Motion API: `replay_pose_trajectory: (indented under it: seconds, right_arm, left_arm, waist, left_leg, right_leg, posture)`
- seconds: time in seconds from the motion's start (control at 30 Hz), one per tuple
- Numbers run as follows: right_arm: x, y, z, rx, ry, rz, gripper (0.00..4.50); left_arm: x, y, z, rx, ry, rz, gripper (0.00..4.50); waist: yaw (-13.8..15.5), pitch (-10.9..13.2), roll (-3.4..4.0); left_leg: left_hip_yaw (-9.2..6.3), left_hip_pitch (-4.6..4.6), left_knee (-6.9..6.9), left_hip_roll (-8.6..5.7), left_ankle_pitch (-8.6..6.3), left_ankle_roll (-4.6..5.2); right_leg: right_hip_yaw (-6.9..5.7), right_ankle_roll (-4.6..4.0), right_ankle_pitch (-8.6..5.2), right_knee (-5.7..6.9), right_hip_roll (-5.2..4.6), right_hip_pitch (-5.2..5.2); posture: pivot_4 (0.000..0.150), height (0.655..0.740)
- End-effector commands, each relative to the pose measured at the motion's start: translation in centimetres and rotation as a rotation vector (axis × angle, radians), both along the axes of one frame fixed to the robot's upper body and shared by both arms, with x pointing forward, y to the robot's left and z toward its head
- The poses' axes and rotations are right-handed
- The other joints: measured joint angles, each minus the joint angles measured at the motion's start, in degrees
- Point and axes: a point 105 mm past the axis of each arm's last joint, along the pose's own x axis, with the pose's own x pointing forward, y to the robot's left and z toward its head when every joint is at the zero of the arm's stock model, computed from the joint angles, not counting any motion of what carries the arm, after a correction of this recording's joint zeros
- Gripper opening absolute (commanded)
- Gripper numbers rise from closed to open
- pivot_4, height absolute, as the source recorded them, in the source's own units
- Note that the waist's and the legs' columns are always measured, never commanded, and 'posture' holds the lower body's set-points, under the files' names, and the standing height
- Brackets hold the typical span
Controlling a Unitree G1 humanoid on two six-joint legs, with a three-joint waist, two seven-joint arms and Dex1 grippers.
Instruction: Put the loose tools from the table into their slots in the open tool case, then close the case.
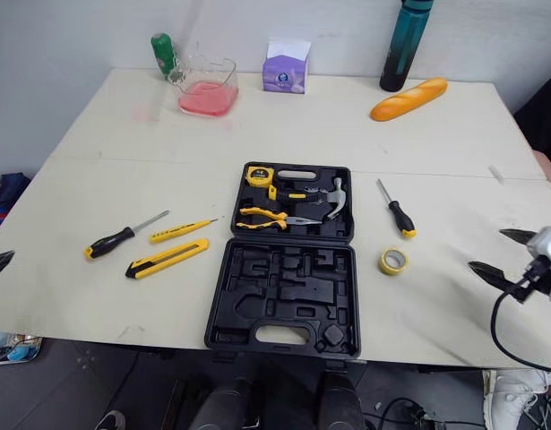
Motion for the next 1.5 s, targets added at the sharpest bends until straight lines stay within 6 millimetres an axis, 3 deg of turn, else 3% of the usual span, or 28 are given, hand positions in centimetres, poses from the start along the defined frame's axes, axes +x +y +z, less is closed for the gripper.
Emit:
replay_pose_trajectory:
  seconds: [0.03, 0.27, 0.53, 0.67, 1.0, 1.23, 1.5]
  right_arm:
    - [-1.5, -3.2, 1.6, -0.010, -0.100, -0.134, 4.50]
    - [-2.9, -4.9, -0.7, -0.031, -0.061, -0.214, 4.50]
    - [-1.3, -2.9, -0.5, -0.016, -0.063, -0.100, 4.50]
    - [-0.1, -1.1, -0.3, 0.022, -0.075, -0.021, 4.50]
    - [1.5, 9.9, 2.0, 0.244, -0.132, 0.478, 4.50]
    - [1.0, 14.8, 3.5, 0.383, -0.177, 0.643, 4.50]
    - [-1.2, 18.7, 2.7, 0.356, -0.175, 0.818, 4.50]
  left_arm:
    - [-2.1, 2.0, 0.4, 0.013, -0.044, 0.090, 4.46]
    - [-3.9, 3.4, -1.8, -0.015, -0.037, 0.171, 4.46]
    - [-3.2, 3.2, -1.8, -0.006, -0.051, 0.117, 4.46]
    - [-2.5, 1.9, -2.0, -0.037, -0.034, 0.030, 4.46]
    - [0.1, -2.6, -0.2, 0.024, 0.061, -0.217, 4.46]
    - [2.4, -3.8, 0.0, 0.065, 0.183, -0.260, 4.46]
    - [5.0, -4.9, -0.6, 0.103, 0.304, -0.338, 4.46]
  waist:
    - [-0.1, 0.0, 0.00]
    - [-0.3, 0.0, 0.01]
    - [-0.3, 0.0, 0.01]
    - [-0.2, 0.0, 0.01]
    - [0.0, 0.0, -0.01]
    - [0.3, 0.0, -0.02]
    - [0.3, 0.0, -0.02]
  left_leg:
    - [0.01, 0.02, 0.00, 0.00, -0.01, 0.00]
    - [0.08, 0.17, 0.00, 0.12, -0.14, -0.15]
    - [0.16, 0.20, 0.00, 0.21, -0.17, -0.17]
    - [0.16, 0.19, 0.00, 0.25, -0.18, -0.19]
    - [0.13, 0.17, 0.06, 0.37, -0.19, -0.20]
    - [0.14, 0.12, 0.06, 0.28, -0.19, -0.18]
    - [0.15, 0.09, 0.06, 0.23, -0.17, -0.16]
  right_leg:
    - [0.00, 0.00, 0.00, 0.02, 0.00, 0.01]
    - [0.04, -0.09, -0.05, -0.03, -0.05, -0.01]
    - [0.03, -0.12, -0.06, 0.03, -0.02, -0.03]
    - [0.03, -0.12, -0.06, 0.12, -0.03, -0.03]
    - [0.02, -0.14, -0.05, 0.19, 0.06, -0.02]
    - [0.01, -0.14, -0.05, 0.17, 0.11, -0.04]
    - [-0.01, -0.14, -0.05, 0.22, 0.17, -0.08]
  posture:
    - [0.150, 0.7400]
    - [0.150, 0.7400]
    - [0.150, 0.7400]
    - [0.150, 0.7400]
    - [0.150, 0.7400]
    - [0.150, 0.7400]
    - [0.150, 0.7400]
